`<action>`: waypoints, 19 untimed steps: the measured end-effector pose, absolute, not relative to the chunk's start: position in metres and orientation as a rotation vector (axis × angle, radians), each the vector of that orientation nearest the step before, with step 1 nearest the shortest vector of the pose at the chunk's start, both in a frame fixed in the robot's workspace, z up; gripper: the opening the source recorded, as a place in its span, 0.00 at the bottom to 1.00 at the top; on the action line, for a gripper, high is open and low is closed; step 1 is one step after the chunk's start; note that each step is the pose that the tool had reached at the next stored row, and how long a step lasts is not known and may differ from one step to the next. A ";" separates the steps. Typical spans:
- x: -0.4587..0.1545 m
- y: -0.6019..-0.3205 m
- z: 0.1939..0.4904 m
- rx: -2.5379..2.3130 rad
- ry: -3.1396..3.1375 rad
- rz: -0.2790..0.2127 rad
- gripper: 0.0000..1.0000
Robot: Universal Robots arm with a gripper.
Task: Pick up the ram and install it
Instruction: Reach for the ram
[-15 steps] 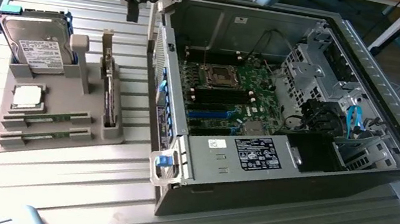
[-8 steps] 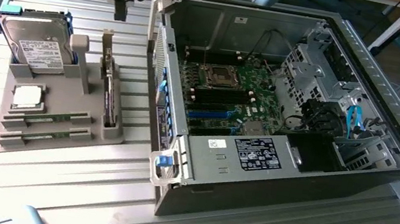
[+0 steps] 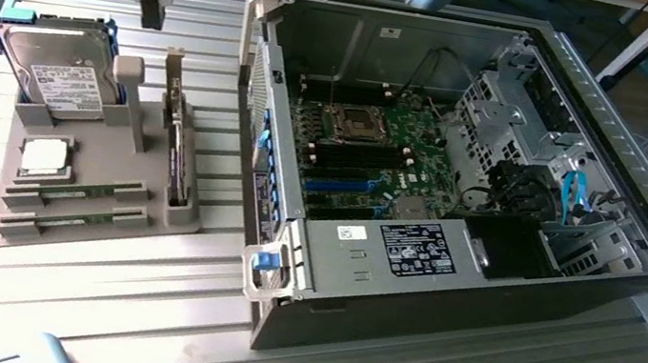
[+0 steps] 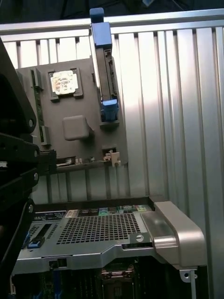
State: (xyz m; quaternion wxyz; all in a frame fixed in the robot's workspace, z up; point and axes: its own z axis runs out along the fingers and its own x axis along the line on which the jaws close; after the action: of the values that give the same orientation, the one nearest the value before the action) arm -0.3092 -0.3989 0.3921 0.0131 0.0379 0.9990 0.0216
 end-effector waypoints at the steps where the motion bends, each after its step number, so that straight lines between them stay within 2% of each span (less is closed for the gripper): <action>1: -0.312 -0.399 0.392 0.118 3.112 0.067 0.10; 19: -0.372 -0.399 0.391 0.119 3.112 0.067 0.10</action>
State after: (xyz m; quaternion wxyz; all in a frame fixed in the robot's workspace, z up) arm -0.3719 -0.3990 0.3912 0.0131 0.0382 0.9990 0.0216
